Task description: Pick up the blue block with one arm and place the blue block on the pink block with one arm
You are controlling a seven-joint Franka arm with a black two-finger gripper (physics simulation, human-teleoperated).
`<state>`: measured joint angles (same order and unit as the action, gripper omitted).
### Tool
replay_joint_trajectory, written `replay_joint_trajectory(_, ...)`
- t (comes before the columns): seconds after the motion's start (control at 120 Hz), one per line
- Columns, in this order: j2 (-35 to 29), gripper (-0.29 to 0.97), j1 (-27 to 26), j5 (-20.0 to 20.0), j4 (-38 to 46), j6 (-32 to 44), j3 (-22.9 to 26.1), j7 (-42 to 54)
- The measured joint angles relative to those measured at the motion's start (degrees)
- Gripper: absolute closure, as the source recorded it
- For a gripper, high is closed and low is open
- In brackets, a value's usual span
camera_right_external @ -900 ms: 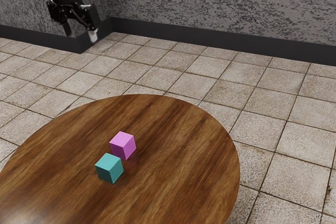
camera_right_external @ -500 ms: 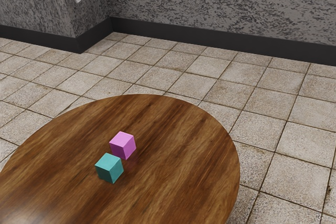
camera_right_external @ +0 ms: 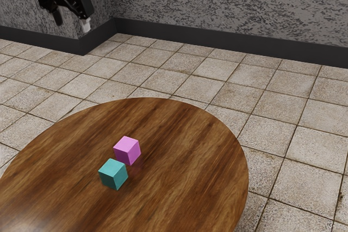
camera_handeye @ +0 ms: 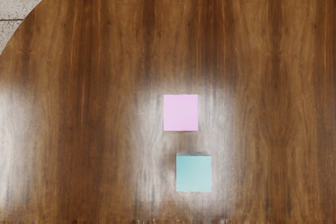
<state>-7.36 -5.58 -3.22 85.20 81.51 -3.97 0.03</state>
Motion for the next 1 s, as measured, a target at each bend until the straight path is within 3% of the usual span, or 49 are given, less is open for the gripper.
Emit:
replay_joint_trajectory(0.133,-2.95,0.00,-0.15,0.53,15.63,8.01,0.17,-0.37)
replay_joint_trajectory(0.342,-5.77,0.00,-0.13,1.59,30.40,20.34,0.10,-0.30)
replay_joint_trajectory(0.6,-7.49,0.00,-0.13,1.82,41.93,31.89,0.18,0.06)
replay_joint_trajectory(1.0,-10.01,0.00,-0.12,1.88,54.22,42.61,0.93,0.44)
